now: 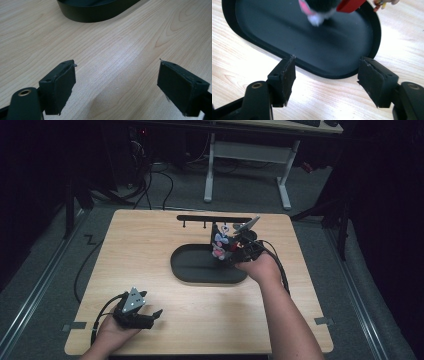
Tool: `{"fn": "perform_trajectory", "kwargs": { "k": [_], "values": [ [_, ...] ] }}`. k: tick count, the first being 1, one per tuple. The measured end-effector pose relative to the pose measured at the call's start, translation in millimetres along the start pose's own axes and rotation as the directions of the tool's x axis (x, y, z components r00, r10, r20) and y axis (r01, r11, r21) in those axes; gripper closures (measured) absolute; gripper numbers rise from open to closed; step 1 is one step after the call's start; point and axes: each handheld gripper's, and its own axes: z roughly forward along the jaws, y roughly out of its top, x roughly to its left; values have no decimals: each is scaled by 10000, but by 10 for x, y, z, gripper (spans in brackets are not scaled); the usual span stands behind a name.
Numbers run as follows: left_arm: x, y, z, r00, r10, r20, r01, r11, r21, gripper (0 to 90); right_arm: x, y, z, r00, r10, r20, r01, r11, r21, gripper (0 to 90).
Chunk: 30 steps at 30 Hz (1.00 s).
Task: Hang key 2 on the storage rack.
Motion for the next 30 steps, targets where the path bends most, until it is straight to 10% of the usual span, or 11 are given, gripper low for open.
{"fn": "perform_trajectory", "kwargs": {
  "k": [15, 22, 30],
  "values": [
    [-13, 4, 37, 9999, 30, 113, -31, 10000, 91, 159, -49, -389, 332, 9998, -135, -130, 132, 9996, -244, 306],
    [-18, 3, 54, 9998, -8, 203, 6, 9999, 111, 159, 60, -813, 521, 9938, -1054, 352, 1092, 9844, -1379, 295],
    [-38, 21, 48, 9993, 87, 369, -82, 9999, -127, 161, -62, -1550, 699, 9974, -697, -175, 569, 9150, -3995, 287]
  ]
}}
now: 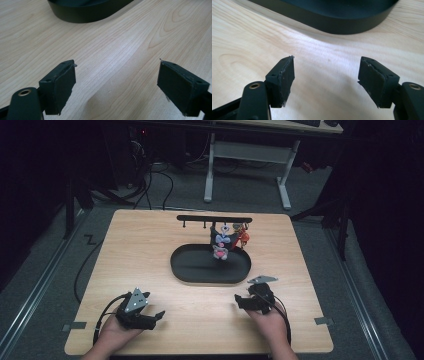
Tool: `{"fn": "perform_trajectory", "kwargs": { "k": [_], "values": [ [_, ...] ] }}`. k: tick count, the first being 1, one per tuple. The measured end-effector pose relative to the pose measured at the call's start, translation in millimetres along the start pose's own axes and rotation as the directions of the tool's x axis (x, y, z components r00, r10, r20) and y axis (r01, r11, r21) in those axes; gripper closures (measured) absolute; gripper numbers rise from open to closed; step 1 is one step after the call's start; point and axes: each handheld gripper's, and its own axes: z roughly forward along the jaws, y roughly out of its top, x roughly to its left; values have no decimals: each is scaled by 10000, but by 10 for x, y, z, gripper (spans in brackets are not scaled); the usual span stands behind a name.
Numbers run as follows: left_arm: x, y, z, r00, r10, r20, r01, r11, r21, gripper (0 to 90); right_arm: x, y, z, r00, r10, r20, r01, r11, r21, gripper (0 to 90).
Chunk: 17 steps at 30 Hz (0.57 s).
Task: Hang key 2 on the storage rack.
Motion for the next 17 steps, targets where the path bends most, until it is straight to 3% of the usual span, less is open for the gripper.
{"fn": "perform_trajectory", "kwargs": {
  "k": [1, 2, 4, 5, 7, 8, 9, 10, 11, 17],
  "values": [
    [0, 16, 13, 9998, 161, -91, -161, 9998, -80, 161, 11, -182, -139, 9981, 218, -582, -274, 9950, -965, 235],
    [0, 16, 13, 9998, 161, -91, -161, 9998, -80, 161, 11, -182, -139, 9981, 218, -582, -274, 9950, -965, 235],
    [9, 26, 36, 10000, 52, -49, -52, 9999, -101, 161, 37, -450, -274, 9974, 260, -669, -399, 9756, -2159, 200],
    [9, 30, 47, 10000, 27, -27, -27, 10000, -46, 161, 50, -536, -322, 9977, 211, -642, -350, 9740, -2238, 156],
    [-11, 26, 71, 9999, 105, -40, -104, 9999, 19, 161, 60, -533, -418, 9992, 73, -405, -159, 9763, -2159, 124],
    [-21, 23, 80, 9998, 168, -51, -167, 9998, 99, 161, 56, -551, -451, 9999, -100, -10, 95, 9698, -2435, 125],
    [-29, 21, 82, 9999, 107, -89, -105, 9999, 130, 160, 6, -570, -471, 9996, 109, 279, -33, 9657, -2595, 126],
    [-29, 21, 82, 9999, 107, -89, -105, 9999, 130, 160, 6, -570, -471, 9996, 109, 279, -33, 9657, -2595, 126],
    [-29, 24, 75, 9999, 51, -101, -50, 9999, 126, 160, -44, -578, -460, 9990, 457, -26, -446, 9590, -2798, 127],
    [-13, 38, 47, 9999, 68, -152, -69, 10000, -58, 157, -76, -585, -360, 9974, 621, -360, -697, 9590, -2749, 137]
  ]
}}
